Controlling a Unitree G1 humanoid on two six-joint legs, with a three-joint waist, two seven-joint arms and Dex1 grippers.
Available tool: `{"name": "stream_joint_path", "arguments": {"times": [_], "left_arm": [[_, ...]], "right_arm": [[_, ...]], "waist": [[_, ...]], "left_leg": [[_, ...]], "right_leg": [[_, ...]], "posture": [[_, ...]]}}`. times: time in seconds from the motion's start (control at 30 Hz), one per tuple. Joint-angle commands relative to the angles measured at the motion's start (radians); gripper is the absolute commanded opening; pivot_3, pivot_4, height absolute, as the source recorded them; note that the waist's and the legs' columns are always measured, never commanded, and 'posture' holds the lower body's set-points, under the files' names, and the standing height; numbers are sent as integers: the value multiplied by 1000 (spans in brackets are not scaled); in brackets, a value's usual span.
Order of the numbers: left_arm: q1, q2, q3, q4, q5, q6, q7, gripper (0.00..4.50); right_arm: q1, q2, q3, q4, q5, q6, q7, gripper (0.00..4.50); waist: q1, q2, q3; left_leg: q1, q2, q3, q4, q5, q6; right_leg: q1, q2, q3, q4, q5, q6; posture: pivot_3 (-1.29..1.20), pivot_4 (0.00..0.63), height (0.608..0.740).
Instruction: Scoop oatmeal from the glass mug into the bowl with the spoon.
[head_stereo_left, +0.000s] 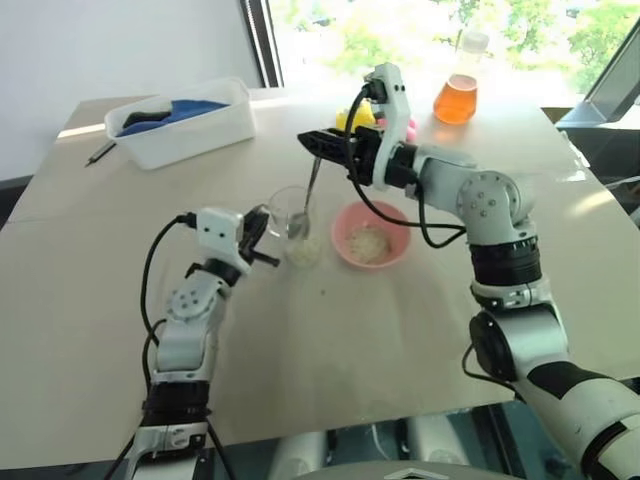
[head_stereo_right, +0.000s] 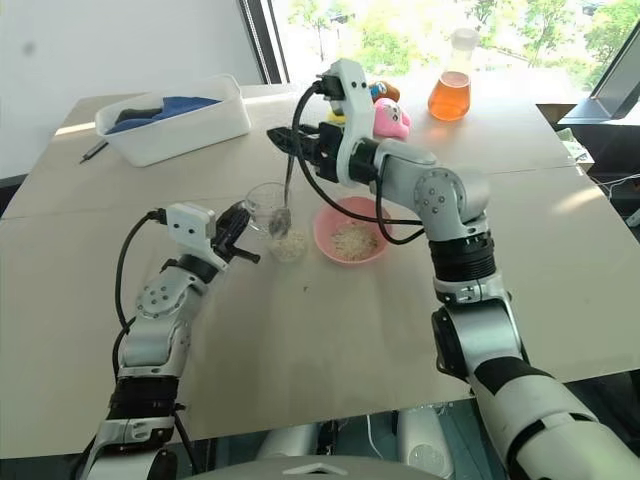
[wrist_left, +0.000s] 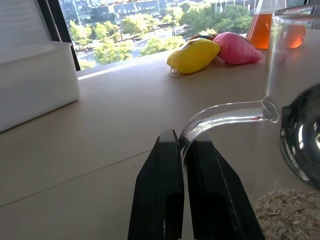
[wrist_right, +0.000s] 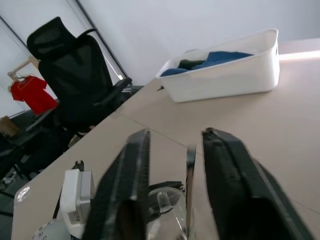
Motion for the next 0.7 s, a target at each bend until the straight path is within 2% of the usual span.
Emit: {"name": "stream_joint_path", "arguments": {"times": [0.03, 0.27, 0.37, 0.47, 0.7], "left_arm": [[16, 2, 22, -50, -10, 15, 14, 0], [21, 3, 29, -62, -27, 36, 3, 0], [20, 6, 28, -63, -20, 32, 6, 960], [24, 10, 31, -72, 3, 27, 26, 2330], [106, 25, 41, -191, -39, 64, -5, 2330]], "right_arm": [[-55, -8, -53, 9, -16, -71, 17, 3307], [-86, -42, -106, 69, -47, -148, 28, 3307], [-80, -47, -112, 74, -59, -159, 26, 3356], [-77, -55, -116, 76, -75, -175, 23, 3356], [-67, -81, -130, 59, -79, -172, 27, 3356]], "waist": [[1, 0, 0], [1, 0, 0], [0, 0, 0], [0, 0, 0], [1, 0, 0]], "left_leg": [[0, 0, 0, 0, 0, 0], [0, 0, 0, 0, 0, 0], [0, 0, 0, 0, 0, 0], [0, 0, 0, 0, 0, 0], [0, 1, 0, 0, 0, 0]], "right_leg": [[0, 0, 0, 0, 0, 0], [0, 0, 0, 0, 0, 0], [0, 0, 1, 0, 0, 0], [0, 0, 0, 0, 0, 0], [0, -1, 1, 0, 0, 0]], "posture": [[0, 150, 740], [0, 150, 740], [0, 150, 740], [0, 150, 740], [0, 150, 740]]}}
